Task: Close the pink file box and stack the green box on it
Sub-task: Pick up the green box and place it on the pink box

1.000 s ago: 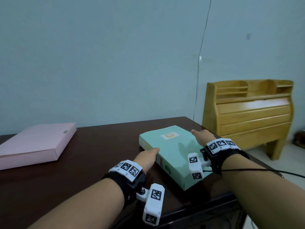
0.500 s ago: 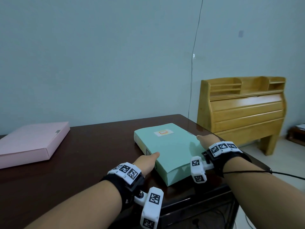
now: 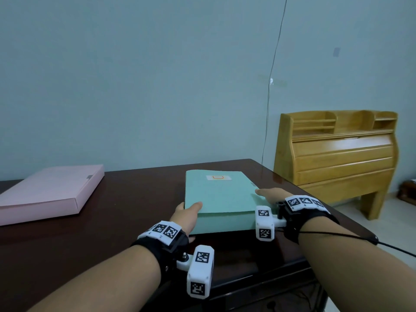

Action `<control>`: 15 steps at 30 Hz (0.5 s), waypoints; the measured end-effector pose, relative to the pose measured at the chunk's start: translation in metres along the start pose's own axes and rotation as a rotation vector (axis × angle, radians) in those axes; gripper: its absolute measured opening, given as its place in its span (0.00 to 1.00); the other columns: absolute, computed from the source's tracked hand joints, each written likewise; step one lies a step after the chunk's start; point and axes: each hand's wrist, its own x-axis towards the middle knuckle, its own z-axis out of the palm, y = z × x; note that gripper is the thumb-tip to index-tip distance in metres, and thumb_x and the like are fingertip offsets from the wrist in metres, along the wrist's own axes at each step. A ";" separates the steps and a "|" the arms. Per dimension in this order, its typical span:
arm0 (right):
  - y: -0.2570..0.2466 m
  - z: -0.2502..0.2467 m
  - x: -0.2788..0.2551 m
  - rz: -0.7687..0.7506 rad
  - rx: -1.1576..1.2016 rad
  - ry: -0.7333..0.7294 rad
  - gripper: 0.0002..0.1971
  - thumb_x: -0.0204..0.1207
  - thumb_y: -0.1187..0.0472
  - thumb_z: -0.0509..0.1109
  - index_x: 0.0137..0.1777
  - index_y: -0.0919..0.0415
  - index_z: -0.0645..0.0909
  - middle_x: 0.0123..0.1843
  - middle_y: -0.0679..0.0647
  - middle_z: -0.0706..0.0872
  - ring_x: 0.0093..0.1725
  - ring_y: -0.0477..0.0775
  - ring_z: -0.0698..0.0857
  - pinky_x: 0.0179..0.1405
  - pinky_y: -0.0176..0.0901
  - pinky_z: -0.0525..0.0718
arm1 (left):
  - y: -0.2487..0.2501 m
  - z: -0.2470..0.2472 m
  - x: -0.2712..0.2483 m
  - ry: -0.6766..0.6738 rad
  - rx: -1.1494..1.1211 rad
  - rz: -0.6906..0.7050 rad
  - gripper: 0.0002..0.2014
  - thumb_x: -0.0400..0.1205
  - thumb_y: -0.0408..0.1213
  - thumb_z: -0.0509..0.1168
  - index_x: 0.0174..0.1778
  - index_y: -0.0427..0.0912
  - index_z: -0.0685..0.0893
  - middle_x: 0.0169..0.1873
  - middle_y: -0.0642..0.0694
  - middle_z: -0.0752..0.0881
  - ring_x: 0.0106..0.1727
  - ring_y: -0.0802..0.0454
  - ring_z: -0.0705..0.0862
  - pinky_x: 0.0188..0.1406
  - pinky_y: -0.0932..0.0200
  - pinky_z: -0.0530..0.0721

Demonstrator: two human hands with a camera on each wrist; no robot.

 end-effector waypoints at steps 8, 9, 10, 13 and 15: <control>-0.020 0.024 -0.007 -0.059 0.154 -0.155 0.28 0.77 0.44 0.67 0.66 0.69 0.80 0.62 0.62 0.89 0.64 0.64 0.86 0.73 0.56 0.77 | 0.000 -0.036 0.006 0.061 -0.245 0.042 0.29 0.83 0.45 0.65 0.82 0.54 0.68 0.66 0.43 0.83 0.59 0.42 0.86 0.50 0.47 0.87; -0.026 0.031 -0.012 -0.083 0.135 -0.138 0.26 0.79 0.45 0.65 0.63 0.69 0.80 0.61 0.61 0.88 0.62 0.63 0.86 0.72 0.53 0.78 | 0.001 -0.042 0.005 0.073 -0.248 0.057 0.29 0.84 0.44 0.65 0.82 0.53 0.68 0.66 0.42 0.83 0.59 0.41 0.86 0.51 0.46 0.86; -0.031 0.036 -0.014 -0.112 0.138 -0.125 0.22 0.81 0.46 0.64 0.58 0.67 0.81 0.57 0.59 0.87 0.57 0.61 0.86 0.69 0.51 0.78 | 0.002 -0.047 0.004 0.083 -0.250 0.073 0.28 0.84 0.43 0.65 0.82 0.53 0.69 0.66 0.42 0.84 0.58 0.41 0.86 0.52 0.45 0.86; -0.044 0.058 -0.010 -0.169 0.254 -0.171 0.15 0.75 0.46 0.70 0.46 0.60 0.80 0.48 0.54 0.86 0.47 0.55 0.86 0.68 0.52 0.80 | 0.009 -0.074 0.006 0.127 -0.246 0.139 0.29 0.83 0.44 0.66 0.82 0.52 0.69 0.66 0.43 0.84 0.59 0.41 0.87 0.55 0.44 0.87; -0.052 0.076 0.006 -0.157 0.297 -0.191 0.26 0.61 0.40 0.76 0.49 0.60 0.82 0.54 0.57 0.90 0.54 0.60 0.89 0.68 0.58 0.82 | 0.014 -0.099 0.008 0.165 -0.227 0.192 0.30 0.82 0.44 0.67 0.82 0.53 0.69 0.66 0.44 0.85 0.59 0.41 0.87 0.56 0.44 0.88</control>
